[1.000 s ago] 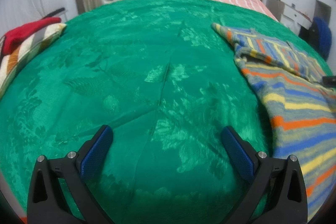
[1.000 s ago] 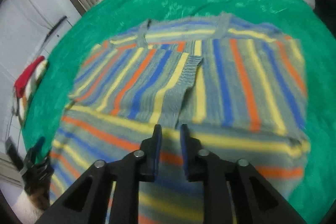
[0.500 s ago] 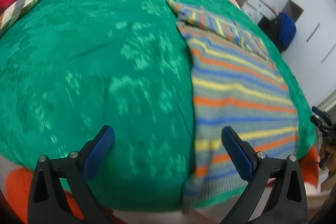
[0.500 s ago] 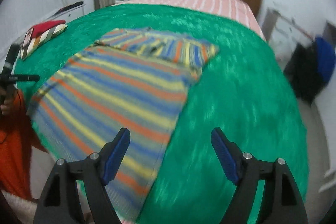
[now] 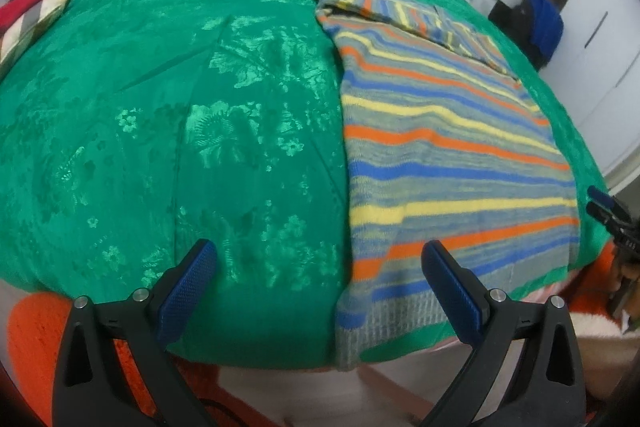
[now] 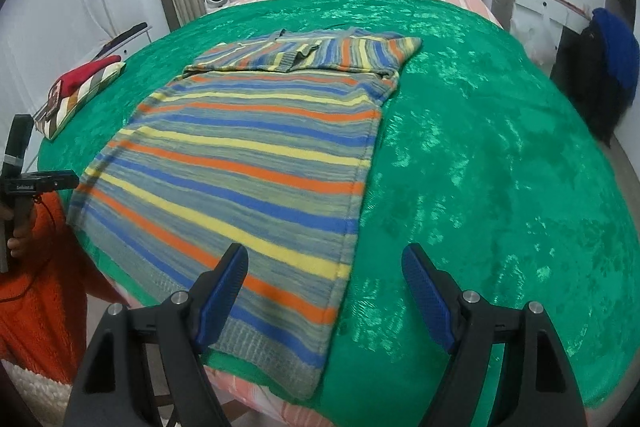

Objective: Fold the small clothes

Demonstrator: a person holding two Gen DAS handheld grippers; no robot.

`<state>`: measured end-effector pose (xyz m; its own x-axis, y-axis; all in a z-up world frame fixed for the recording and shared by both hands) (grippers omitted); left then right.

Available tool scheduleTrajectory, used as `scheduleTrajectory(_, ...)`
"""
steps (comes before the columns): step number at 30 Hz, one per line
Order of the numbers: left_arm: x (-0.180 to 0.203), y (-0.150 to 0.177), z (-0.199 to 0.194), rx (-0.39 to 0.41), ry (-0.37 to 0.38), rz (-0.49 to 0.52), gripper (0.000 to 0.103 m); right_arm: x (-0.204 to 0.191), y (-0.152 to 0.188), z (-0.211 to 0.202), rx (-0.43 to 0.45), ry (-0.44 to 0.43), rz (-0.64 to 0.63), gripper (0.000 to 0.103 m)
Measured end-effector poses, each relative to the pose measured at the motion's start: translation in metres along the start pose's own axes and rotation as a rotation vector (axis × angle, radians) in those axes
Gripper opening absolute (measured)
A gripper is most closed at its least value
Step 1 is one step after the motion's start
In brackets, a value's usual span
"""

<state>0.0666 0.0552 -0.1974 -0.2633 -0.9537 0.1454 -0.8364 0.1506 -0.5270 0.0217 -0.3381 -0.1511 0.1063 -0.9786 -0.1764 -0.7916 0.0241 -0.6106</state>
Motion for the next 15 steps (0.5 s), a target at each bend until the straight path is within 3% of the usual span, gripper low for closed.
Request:
scheduleTrajectory(7, 0.005, 0.012, -0.006, -0.036, 0.024, 0.028, 0.102, -0.006, 0.003, -0.009, -0.035, -0.009, -0.025, 0.079)
scheduleTrajectory(15, 0.022, 0.024, 0.0, -0.082, 0.028, 0.092, 0.101, -0.006, 0.039, -0.013, -0.197, -0.102, 0.047, 0.079)
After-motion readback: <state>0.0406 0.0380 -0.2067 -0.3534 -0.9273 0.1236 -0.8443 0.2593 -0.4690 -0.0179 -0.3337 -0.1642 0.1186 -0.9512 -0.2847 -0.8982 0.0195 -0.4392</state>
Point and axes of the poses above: each gripper's, at about its wrist camera, not at the fingertips, and z roughly the way its jaws point, x to its right, y to its underside, the point moved 7 cm from there along z, roughly the way its jaws point, and after that the axes turned 8 degrees about z, right-handed, at the moved point
